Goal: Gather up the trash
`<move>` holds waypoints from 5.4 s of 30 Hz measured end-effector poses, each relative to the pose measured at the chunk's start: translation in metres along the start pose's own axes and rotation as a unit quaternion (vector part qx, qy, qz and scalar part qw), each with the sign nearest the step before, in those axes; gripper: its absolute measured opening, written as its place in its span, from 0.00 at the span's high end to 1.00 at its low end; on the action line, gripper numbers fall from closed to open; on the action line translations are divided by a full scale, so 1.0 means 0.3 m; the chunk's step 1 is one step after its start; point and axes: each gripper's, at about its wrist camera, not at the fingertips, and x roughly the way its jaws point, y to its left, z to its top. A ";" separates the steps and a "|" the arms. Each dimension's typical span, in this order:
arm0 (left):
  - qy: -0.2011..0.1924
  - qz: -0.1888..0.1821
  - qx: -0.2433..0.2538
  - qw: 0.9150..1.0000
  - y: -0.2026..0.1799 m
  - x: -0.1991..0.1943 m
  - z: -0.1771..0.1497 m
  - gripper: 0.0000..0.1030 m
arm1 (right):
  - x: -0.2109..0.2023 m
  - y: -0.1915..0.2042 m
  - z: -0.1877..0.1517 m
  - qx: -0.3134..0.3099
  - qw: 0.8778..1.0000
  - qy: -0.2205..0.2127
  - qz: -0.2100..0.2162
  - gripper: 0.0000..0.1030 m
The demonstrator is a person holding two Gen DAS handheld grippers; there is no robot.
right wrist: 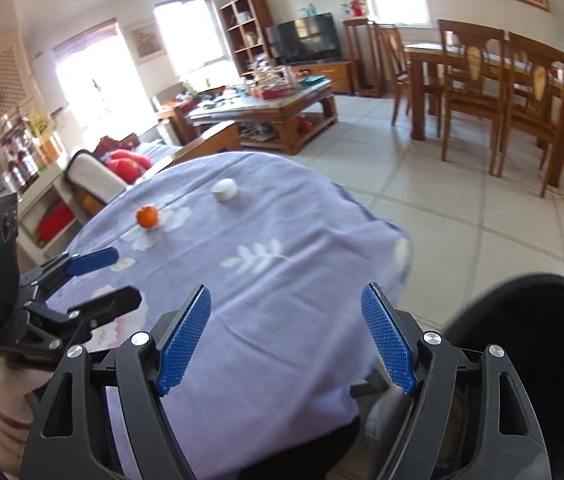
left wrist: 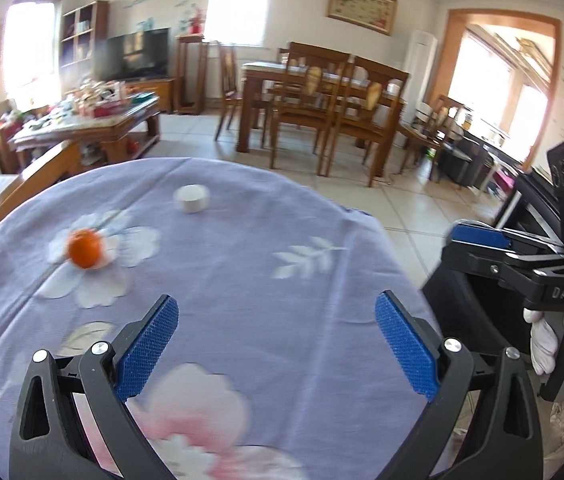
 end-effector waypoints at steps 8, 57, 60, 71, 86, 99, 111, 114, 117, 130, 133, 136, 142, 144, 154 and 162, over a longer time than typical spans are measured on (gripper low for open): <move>0.019 0.032 -0.033 0.999 0.208 0.016 0.022 0.05 | 0.184 0.119 0.072 -0.008 0.999 0.016 0.028 0.25; 0.072 0.101 -0.070 0.990 0.586 0.180 0.124 0.63 | 0.891 0.317 0.382 -0.102 0.991 0.080 -0.018 0.64; 0.065 0.097 -0.080 0.990 0.601 0.171 0.122 0.63 | 0.889 0.310 0.385 -0.099 0.992 0.079 -0.018 0.64; 0.028 0.096 -0.057 0.993 0.545 0.092 0.142 0.63 | 0.701 0.282 0.397 -0.067 0.996 0.043 0.035 0.64; -0.020 0.068 0.005 0.997 0.185 -0.147 0.086 0.63 | 0.207 0.264 0.170 -0.058 0.996 0.002 0.069 0.64; -0.023 -0.002 0.055 0.998 -0.164 -0.121 0.038 0.63 | -0.150 0.019 -0.040 -0.028 0.999 -0.031 0.029 0.64; 0.002 -0.068 0.100 0.993 -0.482 0.012 -0.010 0.63 | -0.325 -0.280 -0.192 0.021 0.999 -0.035 -0.028 0.64; 0.011 -0.085 0.112 0.990 -0.562 0.050 -0.018 0.63 | -0.354 -0.349 -0.228 0.037 0.998 -0.037 -0.039 0.64; 0.018 -0.103 0.128 0.986 -0.628 0.082 -0.028 0.63 | -0.388 -0.425 -0.265 0.056 0.996 -0.038 -0.050 0.64; 0.063 -0.166 0.182 0.967 -0.887 0.255 -0.081 0.63 | -0.463 -0.720 -0.413 0.127 0.986 -0.032 -0.101 0.64; 0.075 -0.172 0.189 0.964 -0.917 0.295 -0.089 0.63 | -0.466 -0.768 -0.444 0.135 0.984 -0.028 -0.111 0.64; 0.084 -0.176 0.195 0.961 -0.939 0.324 -0.100 0.63 | -0.463 -0.804 -0.470 0.141 0.983 -0.022 -0.114 0.64; 0.096 -0.179 0.201 0.958 -0.961 0.361 -0.123 0.63 | -0.451 -0.812 -0.486 0.135 0.984 -0.019 -0.117 0.64; 0.098 -0.178 0.203 0.958 -0.964 0.367 -0.126 0.63 | -0.445 -0.813 -0.487 0.134 0.984 -0.018 -0.117 0.64; 0.097 -0.175 0.204 0.958 -0.957 0.356 -0.128 0.62 | -0.422 -0.789 -0.482 0.133 0.984 -0.012 -0.121 0.64; 0.071 -0.170 0.203 0.962 -0.945 0.312 -0.109 0.28 | -0.421 -0.751 -0.466 0.125 0.984 -0.019 -0.128 0.36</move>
